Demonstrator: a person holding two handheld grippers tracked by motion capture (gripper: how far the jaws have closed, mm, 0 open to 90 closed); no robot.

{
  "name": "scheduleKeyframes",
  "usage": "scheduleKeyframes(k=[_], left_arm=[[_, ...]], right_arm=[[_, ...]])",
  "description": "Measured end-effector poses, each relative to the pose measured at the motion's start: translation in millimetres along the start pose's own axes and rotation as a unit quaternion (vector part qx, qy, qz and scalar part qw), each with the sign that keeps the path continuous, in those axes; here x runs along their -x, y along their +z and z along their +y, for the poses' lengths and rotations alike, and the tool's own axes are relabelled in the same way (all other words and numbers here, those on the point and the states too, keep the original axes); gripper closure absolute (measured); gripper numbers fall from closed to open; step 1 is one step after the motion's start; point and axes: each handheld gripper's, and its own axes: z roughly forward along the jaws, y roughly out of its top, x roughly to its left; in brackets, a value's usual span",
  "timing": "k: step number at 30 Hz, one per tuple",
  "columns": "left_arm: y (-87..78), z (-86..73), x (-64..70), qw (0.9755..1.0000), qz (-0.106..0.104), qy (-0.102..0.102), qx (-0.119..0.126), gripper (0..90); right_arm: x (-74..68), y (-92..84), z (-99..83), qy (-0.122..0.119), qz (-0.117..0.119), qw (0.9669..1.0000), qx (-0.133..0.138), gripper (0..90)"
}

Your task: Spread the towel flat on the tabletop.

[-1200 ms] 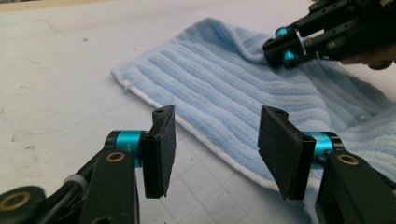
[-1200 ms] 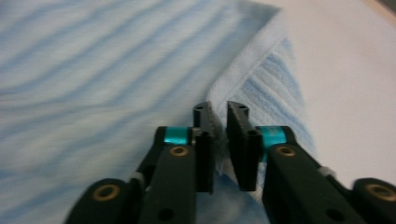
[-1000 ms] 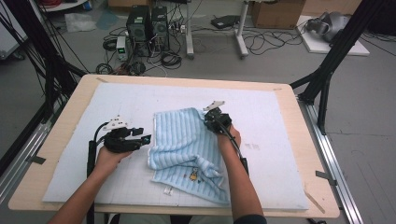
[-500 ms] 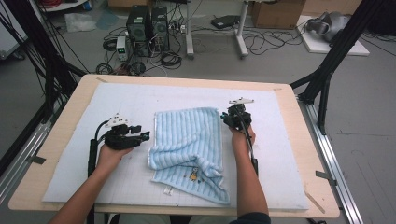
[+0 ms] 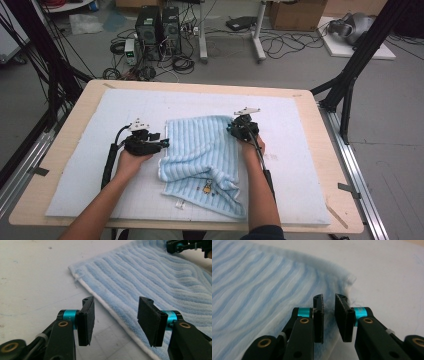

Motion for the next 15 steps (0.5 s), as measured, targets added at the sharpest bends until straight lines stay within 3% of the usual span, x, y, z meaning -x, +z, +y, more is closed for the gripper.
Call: scheduleKeyframes(k=[2,4,5,6,7,8,11,15], left_arm=[[-1.8,0.4,-2.4,1.0000,0.005,-0.002,0.001,48.0],[-2.4,0.6,-3.4,1.0000,0.007,-0.001,0.002,48.0],[-2.6,0.9,-4.5,1.0000,0.008,-0.001,0.000,48.0],[-0.8,0.6,-4.6,1.0000,-0.003,-0.001,-0.007,50.9],[0.6,0.5,-3.9,0.9999,-0.004,0.002,-0.009,52.3],[3.0,0.7,-2.8,0.9999,-0.006,0.005,-0.013,52.3],[9.1,2.9,-0.3,0.9999,-0.010,0.004,-0.009,51.2],[28.1,12.8,4.0,0.9996,-0.012,0.011,-0.024,50.1]], right_arm=[[-0.2,1.0,4.4,0.003,-0.043,0.9989,-0.017,73.8],[5.0,0.6,4.7,0.025,-0.043,0.9986,-0.019,70.8],[5.0,0.6,4.7,0.025,-0.043,0.9986,-0.019,70.8],[11.6,-3.4,2.5,0.052,-0.054,0.9969,-0.023,67.6],[16.1,-5.7,0.6,0.074,-0.043,0.9961,-0.020,67.0],[18.9,-7.8,-1.0,0.075,-0.039,0.9963,-0.015,66.5],[23.0,-21.3,-6.1,0.070,-0.021,0.9973,0.005,65.3],[23.0,-41.4,-12.2,0.058,0.004,0.9980,0.023,63.3]])
